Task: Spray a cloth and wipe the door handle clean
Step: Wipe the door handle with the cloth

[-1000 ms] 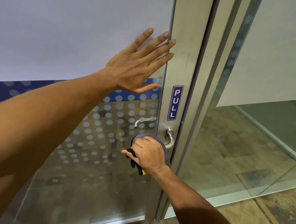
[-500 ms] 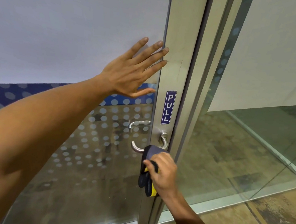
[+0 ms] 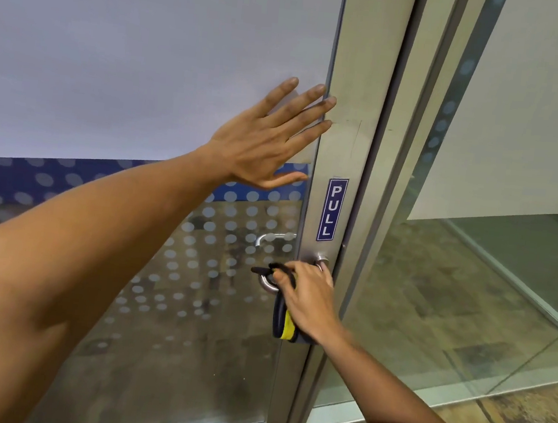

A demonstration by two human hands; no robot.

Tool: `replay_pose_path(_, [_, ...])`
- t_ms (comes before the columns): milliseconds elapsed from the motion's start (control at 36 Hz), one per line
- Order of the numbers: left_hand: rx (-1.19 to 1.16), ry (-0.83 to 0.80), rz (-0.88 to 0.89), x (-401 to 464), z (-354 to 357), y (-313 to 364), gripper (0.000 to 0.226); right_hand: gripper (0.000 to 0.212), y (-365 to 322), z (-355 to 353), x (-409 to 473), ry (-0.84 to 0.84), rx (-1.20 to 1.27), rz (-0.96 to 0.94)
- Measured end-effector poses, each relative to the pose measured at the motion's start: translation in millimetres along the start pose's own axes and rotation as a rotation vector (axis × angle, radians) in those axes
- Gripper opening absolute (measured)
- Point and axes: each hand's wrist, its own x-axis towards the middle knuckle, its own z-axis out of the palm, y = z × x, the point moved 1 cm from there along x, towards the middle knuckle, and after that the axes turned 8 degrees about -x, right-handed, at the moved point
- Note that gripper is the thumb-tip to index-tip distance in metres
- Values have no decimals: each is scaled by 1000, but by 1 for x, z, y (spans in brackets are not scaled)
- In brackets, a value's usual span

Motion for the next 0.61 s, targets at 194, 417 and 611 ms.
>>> replay_pose_path(194, [-4, 1, 0, 0, 2, 0, 92, 112, 32, -19, 13, -356, -494, -532])
replay_pose_path(417, [-3, 2, 2, 0, 3, 0, 91, 72, 32, -12, 38, -337, -567, -692])
replay_pose_path(611, [-10, 7, -1, 0, 4, 0, 92, 75, 27, 6, 29, -179, -594, -619])
